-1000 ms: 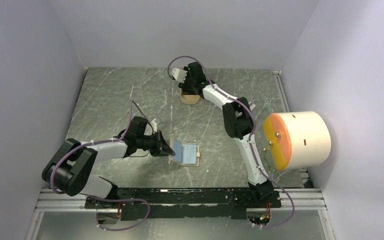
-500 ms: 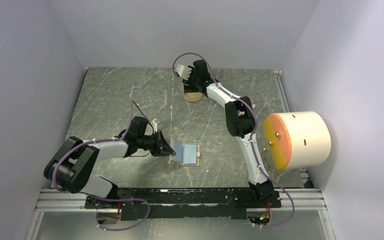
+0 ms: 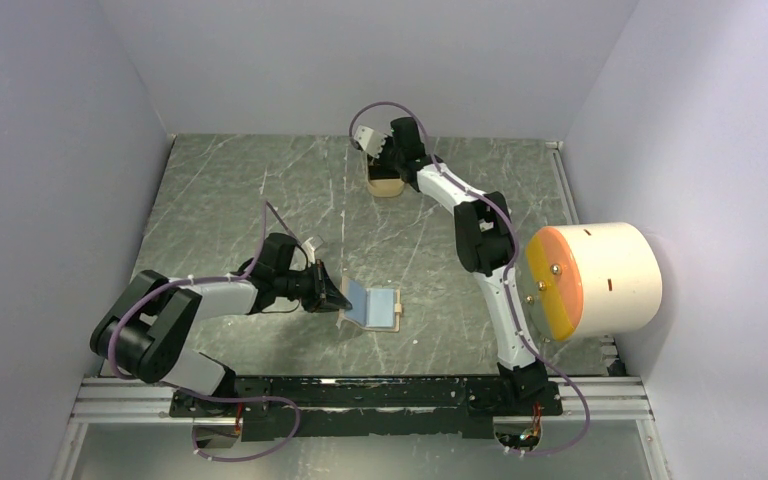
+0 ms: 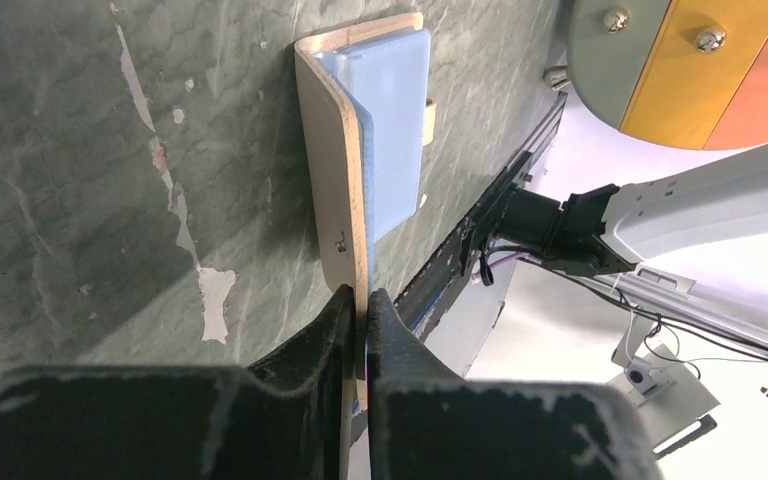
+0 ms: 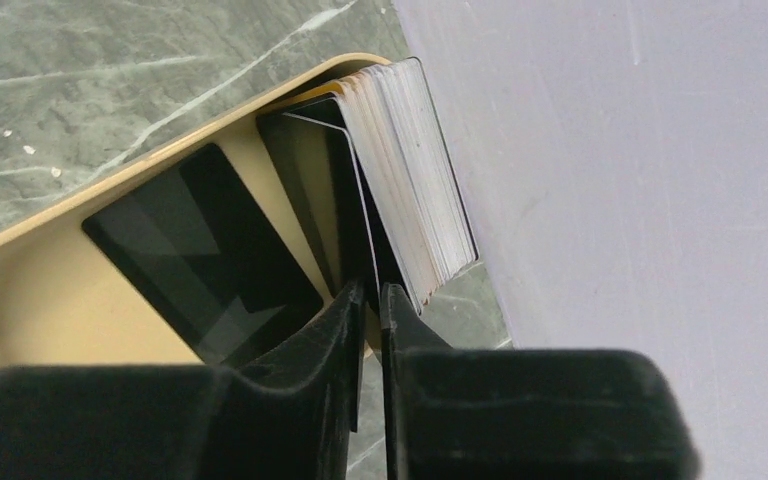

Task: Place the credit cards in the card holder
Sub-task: Pick up the credit card from the storage box, then insert the credit card into the card holder.

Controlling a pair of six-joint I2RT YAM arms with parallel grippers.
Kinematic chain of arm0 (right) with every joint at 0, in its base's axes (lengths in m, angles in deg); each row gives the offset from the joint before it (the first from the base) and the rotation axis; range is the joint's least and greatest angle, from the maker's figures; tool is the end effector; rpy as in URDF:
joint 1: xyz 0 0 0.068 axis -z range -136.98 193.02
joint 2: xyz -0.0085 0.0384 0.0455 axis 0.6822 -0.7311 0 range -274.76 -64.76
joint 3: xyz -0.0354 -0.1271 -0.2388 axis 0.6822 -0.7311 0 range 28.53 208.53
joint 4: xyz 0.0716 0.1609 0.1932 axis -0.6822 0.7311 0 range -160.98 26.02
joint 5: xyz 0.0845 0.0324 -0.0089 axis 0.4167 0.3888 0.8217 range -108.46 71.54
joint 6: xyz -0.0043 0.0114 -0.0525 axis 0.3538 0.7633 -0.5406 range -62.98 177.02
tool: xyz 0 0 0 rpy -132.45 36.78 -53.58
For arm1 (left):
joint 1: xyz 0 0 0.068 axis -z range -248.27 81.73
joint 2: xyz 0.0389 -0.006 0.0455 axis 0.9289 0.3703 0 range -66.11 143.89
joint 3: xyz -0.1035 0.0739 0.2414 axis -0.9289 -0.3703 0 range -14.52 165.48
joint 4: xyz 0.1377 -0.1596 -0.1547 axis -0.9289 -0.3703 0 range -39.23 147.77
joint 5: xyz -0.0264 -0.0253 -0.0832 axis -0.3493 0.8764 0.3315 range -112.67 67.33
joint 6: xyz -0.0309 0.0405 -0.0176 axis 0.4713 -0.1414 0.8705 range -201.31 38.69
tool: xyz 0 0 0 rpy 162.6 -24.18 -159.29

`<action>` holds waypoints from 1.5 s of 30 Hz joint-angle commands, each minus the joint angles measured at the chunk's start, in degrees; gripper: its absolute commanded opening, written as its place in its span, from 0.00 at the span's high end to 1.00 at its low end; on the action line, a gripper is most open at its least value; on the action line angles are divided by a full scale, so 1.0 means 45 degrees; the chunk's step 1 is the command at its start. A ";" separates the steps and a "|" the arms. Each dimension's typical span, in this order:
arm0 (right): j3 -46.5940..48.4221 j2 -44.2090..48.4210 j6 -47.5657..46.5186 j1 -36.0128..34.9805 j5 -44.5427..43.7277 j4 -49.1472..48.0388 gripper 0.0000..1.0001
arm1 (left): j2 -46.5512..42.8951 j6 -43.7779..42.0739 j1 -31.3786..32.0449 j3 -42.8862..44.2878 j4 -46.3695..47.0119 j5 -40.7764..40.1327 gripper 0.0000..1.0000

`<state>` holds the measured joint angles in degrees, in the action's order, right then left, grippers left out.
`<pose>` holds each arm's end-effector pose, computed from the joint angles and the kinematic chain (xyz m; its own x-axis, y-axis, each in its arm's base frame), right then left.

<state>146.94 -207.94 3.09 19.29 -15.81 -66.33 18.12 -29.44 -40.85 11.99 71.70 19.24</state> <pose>0.5251 0.2326 0.1698 0.0899 -0.8424 -0.5313 -0.6218 0.3692 -0.6907 0.2088 -0.1350 0.1316 -0.9855 -0.1482 -0.0822 -0.0073 0.5215 -0.8532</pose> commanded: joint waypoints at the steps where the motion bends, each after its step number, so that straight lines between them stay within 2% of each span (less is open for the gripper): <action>1: -0.0244 0.0956 -0.0060 0.0144 0.0254 -0.0275 0.91 | 0.0089 0.0034 0.0030 -0.0058 0.0583 0.0452 0.91; 6: -0.0523 0.1225 -0.0151 0.0150 0.0669 0.0113 1.00 | 0.0036 0.0035 0.0035 -0.0070 0.0586 0.0437 0.91; 14: -0.1396 0.1971 -0.0033 0.0167 0.1305 0.0354 1.00 | -0.0036 0.0034 0.0040 -0.0167 0.0549 0.0386 0.91; 18: -0.2266 0.2905 0.0977 0.0144 0.1690 0.0187 1.00 | -0.0094 -0.0061 0.0040 -0.0062 0.0170 -0.0046 0.91; 24: -0.5438 0.5359 0.4534 0.0095 0.1679 -0.2108 1.00 | -0.0075 0.0251 0.0040 -0.0032 -0.0241 -0.0713 0.91; 32: -0.6117 0.7746 0.9861 0.0078 0.3177 -0.0336 1.00 | -0.0066 0.0626 0.0022 -0.0132 0.0001 -0.0748 0.91; 36: -0.7554 0.9236 1.3778 0.0096 0.3157 -0.0132 1.00 | -0.0272 0.0818 -0.0027 -0.0133 -0.0132 -0.1377 0.91; 39: -0.8739 1.0244 1.5585 0.0096 0.4173 -0.0050 1.00 | -0.0136 0.1262 -0.0176 -0.0317 0.0175 -0.1566 0.91; 45: -1.1943 1.1905 1.8569 0.0077 0.6113 -0.1496 1.00 | 0.0071 0.1975 -0.0487 -0.0556 0.0655 -0.2269 0.91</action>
<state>100.65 -157.78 73.03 19.60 4.39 -70.70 18.23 -23.42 -41.81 10.43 71.62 12.59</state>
